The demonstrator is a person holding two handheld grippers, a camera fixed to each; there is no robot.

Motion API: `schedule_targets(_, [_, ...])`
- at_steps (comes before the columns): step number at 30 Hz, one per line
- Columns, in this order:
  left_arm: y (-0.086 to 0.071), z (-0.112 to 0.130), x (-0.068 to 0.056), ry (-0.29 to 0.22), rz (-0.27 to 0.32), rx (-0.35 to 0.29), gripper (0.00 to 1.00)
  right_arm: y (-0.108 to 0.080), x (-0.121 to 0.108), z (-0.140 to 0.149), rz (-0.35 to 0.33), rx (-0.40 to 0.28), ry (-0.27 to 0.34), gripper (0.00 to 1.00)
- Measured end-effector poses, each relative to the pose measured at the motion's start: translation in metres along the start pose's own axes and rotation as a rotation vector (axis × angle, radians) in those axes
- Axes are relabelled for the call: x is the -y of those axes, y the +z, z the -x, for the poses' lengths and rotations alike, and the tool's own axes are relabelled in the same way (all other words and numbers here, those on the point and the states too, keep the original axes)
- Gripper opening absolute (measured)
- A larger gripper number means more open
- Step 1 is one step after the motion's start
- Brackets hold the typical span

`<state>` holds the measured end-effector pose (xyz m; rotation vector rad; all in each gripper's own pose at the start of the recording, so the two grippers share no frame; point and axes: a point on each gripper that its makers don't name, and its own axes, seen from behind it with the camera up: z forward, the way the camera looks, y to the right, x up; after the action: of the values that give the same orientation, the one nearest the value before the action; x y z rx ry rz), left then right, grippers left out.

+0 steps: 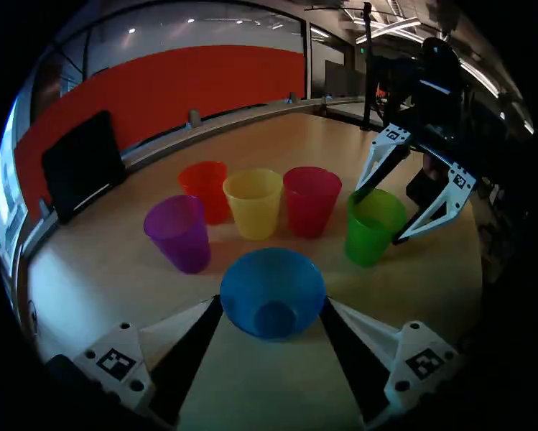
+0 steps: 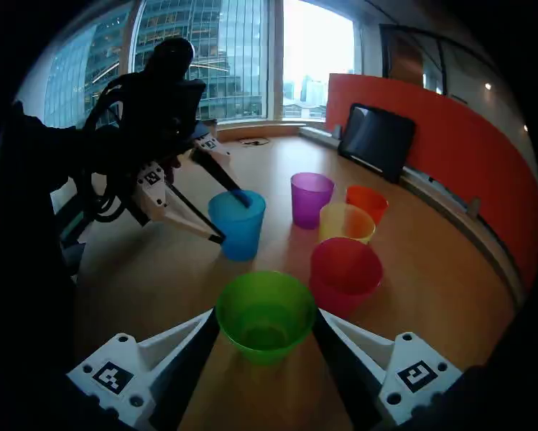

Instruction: Pour water

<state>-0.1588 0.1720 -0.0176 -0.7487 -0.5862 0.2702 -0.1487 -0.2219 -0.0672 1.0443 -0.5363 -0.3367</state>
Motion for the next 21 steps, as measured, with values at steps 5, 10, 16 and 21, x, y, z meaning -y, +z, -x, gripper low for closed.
schedule_targets(5, [-0.002, 0.001, -0.001, -0.025, 0.005, 0.002, 0.98, -0.001, 0.0, 0.004, 0.007, 0.004, 0.005, 0.94])
schedule_targets(10, [-0.006, 0.003, -0.001, -0.039, 0.0, 0.001, 0.98, -0.003, -0.002, 0.012, 0.025, 0.02, 0.014, 1.0])
schedule_targets(16, [-0.014, 0.007, 0.0, -0.047, -0.011, -0.003, 0.98, -0.014, -0.004, 0.018, 0.051, 0.019, 0.027, 1.0])
schedule_targets(21, [-0.023, 0.011, 0.001, -0.062, -0.026, -0.01, 0.98, -0.028, -0.01, 0.025, 0.09, 0.016, 0.042, 1.0])
